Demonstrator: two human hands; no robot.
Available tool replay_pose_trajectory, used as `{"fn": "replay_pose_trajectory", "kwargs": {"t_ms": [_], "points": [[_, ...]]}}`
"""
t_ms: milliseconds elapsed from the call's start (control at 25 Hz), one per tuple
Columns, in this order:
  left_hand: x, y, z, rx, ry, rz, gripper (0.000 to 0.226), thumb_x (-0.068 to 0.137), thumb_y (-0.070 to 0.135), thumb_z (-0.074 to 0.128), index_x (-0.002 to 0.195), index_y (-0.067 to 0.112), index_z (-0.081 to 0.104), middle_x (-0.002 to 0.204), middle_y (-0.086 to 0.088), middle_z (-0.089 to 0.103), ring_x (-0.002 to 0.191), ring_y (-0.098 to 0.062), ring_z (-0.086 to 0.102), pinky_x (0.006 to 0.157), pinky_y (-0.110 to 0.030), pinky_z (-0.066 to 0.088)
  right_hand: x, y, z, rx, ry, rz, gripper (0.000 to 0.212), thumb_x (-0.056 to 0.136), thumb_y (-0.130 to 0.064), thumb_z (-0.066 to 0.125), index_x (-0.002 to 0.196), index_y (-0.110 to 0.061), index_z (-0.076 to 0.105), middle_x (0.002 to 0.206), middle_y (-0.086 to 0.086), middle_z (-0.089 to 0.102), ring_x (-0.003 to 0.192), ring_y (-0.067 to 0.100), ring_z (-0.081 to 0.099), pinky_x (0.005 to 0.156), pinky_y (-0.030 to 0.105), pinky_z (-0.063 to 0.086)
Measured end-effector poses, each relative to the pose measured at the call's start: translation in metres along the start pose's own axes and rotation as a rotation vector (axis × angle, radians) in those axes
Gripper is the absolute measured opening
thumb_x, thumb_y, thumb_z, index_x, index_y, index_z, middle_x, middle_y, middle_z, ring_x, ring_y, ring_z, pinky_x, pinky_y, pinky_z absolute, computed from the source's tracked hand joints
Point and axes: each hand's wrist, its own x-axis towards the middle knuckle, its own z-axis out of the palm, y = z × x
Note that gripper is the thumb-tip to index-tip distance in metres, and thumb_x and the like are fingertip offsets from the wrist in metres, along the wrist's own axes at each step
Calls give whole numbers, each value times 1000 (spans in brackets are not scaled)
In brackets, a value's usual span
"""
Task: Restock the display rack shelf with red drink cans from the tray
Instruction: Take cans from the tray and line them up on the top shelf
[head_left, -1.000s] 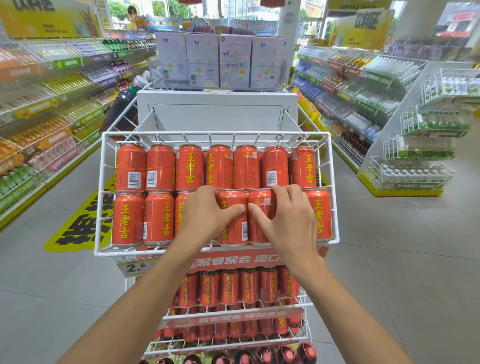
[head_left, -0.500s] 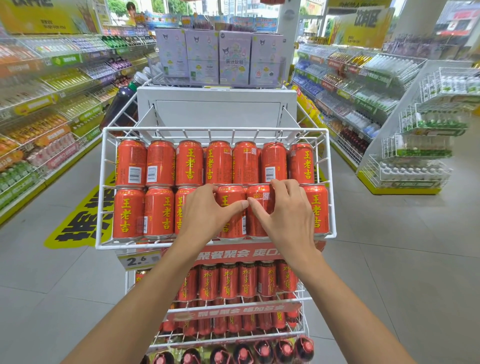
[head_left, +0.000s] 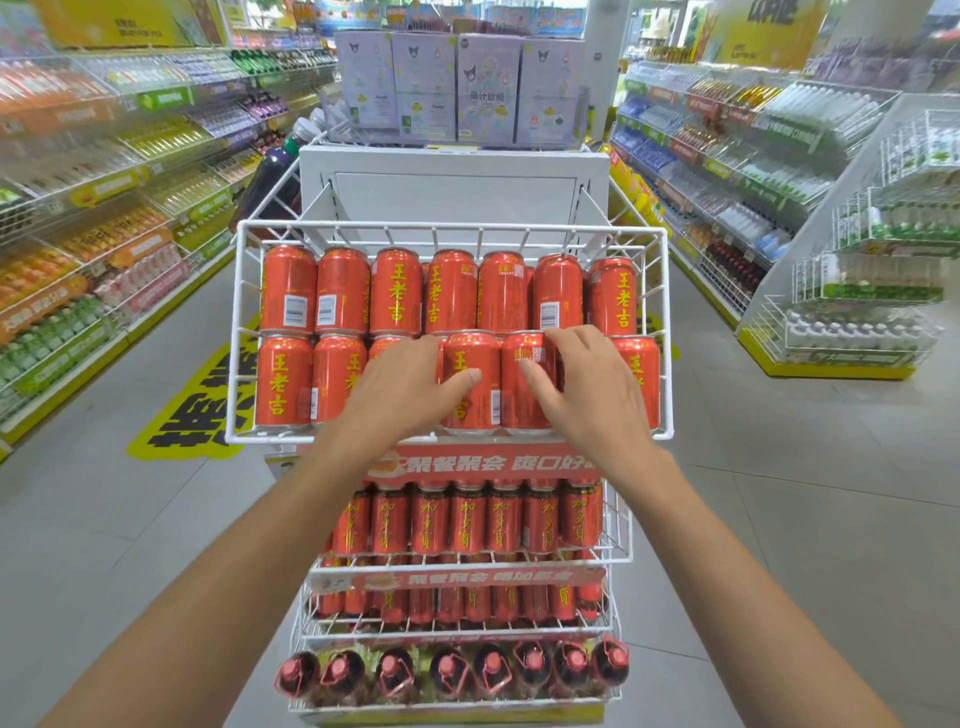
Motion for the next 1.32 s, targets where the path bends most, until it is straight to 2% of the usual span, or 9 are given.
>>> {"fn": "replay_pose_trajectory", "kwargs": {"t_ms": [120, 280, 440, 520, 640, 720, 1000, 1160, 1320], "points": [[-14, 1, -17, 128, -80, 92, 46, 92, 62, 55, 101, 17, 61, 94, -4, 67, 89, -28, 66, 77, -45, 56, -2, -3, -21, -50, -91, -55, 48, 102, -47, 59, 135, -12, 62, 128, 10, 63, 120, 31, 59, 96, 44, 53], [-55, 3, -36, 268, -148, 162, 55, 92, 64, 54, 116, 15, 59, 109, -10, 63, 99, -31, 62, 83, -46, 55, -26, -17, -58, -122, -177, -91, 62, 103, -52, 56, 151, -13, 50, 153, 15, 51, 143, 35, 44, 112, 49, 45], [-124, -2, -39, 260, -200, 253, 60, 94, 63, 52, 124, 12, 58, 117, -12, 61, 106, -32, 59, 89, -48, 52, -87, -31, -87, -168, -213, -98, 70, 102, -56, 54, 157, -13, 44, 159, 18, 45, 151, 37, 34, 121, 54, 36], [-164, -10, -27, 219, -231, 287, 58, 93, 64, 51, 119, 13, 59, 114, -10, 61, 100, -29, 58, 85, -45, 52, -132, -38, -89, -182, -258, -76, 72, 102, -56, 53, 158, -13, 42, 160, 20, 43, 152, 38, 32, 124, 52, 32], [-221, -29, 11, 186, -297, 293, 75, 85, 76, 42, 125, 14, 57, 112, -9, 62, 100, -30, 60, 85, -48, 55, -205, -43, -74, -195, -363, -80, 69, 104, -51, 55, 160, -12, 41, 163, 19, 39, 154, 38, 28, 127, 49, 25], [-250, -43, 48, 149, -372, 275, 67, 87, 72, 47, 122, 15, 57, 111, -10, 60, 101, -32, 60, 86, -50, 55, -245, -37, -55, -191, -442, -46, 70, 104, -49, 56, 161, -12, 39, 164, 19, 37, 155, 38, 26, 127, 51, 26], [-328, -135, 213, 47, -648, 54, 53, 92, 63, 53, 111, 13, 57, 107, -9, 59, 100, -31, 58, 85, -49, 53, -356, 5, 118, -132, -723, 8, 72, 103, -55, 52, 160, -13, 39, 162, 18, 41, 152, 38, 33, 124, 52, 32], [-390, -209, 345, 73, -817, -111, 62, 95, 59, 54, 134, 11, 52, 132, -13, 57, 123, -35, 54, 95, -47, 50, -461, 43, 260, -52, -931, 81, 75, 100, -59, 50, 159, -13, 40, 162, 18, 39, 151, 39, 33, 120, 53, 37], [-447, -276, 500, 78, -931, -232, 66, 96, 60, 51, 142, 13, 46, 136, -12, 55, 128, -33, 50, 102, -46, 46, -576, 86, 403, -44, -1129, 166, 75, 103, -57, 51, 163, -18, 32, 169, 15, 30, 158, 34, 23, 124, 49, 31]]}}
